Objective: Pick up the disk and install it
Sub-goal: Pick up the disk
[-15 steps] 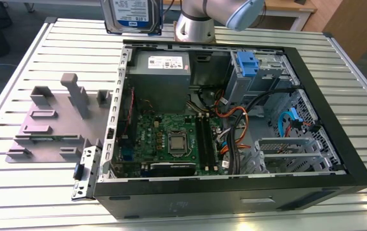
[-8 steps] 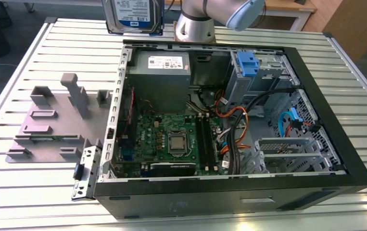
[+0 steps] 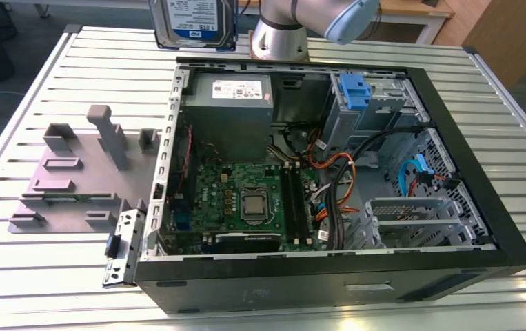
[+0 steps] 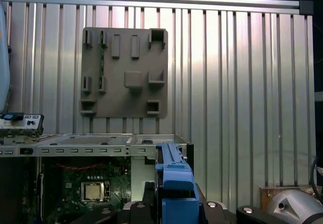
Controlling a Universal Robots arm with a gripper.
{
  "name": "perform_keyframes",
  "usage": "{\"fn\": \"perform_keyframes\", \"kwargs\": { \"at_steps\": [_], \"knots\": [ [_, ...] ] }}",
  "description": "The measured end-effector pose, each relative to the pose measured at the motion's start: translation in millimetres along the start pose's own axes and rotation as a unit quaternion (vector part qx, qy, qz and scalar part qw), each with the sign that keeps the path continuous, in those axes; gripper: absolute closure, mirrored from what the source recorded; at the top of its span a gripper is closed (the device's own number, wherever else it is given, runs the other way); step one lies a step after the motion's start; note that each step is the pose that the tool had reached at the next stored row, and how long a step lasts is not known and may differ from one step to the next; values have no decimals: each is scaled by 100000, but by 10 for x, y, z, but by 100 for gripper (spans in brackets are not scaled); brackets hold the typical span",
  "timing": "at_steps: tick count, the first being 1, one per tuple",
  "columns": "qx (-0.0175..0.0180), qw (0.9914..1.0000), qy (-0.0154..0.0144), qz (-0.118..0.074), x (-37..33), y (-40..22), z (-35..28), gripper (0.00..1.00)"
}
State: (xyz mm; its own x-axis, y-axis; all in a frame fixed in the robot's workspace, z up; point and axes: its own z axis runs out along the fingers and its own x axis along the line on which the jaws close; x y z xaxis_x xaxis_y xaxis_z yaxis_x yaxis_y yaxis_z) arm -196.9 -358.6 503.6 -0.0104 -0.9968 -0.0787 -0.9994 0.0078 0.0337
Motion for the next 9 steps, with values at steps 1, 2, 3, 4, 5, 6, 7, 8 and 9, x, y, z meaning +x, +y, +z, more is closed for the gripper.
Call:
{"fn": "perform_keyframes", "kwargs": {
  "at_steps": [1, 2, 3, 4, 5, 6, 7, 8, 9],
  "knots": [
    [2, 100000, 1, 3, 0, -4, 0, 63],
    [3, 100000, -1, -1, 0, -7, 0, 63],
    [2, 100000, 0, 3, 0, -11, 0, 63],
    [1, 100000, -1, 0, 0, -14, 0, 63],
    [1, 100000, -1, 1, 0, -18, 0, 63],
    [3, 100000, -3, -2, 0, -21, 0, 63],
    [5, 100000, -5, -1, 0, -24, 0, 63],
    [1, 100000, 0, 1, 0, -28, -1, 63],
    [2, 100000, -1, -1, 0, -31, -1, 63]
  ]
}}
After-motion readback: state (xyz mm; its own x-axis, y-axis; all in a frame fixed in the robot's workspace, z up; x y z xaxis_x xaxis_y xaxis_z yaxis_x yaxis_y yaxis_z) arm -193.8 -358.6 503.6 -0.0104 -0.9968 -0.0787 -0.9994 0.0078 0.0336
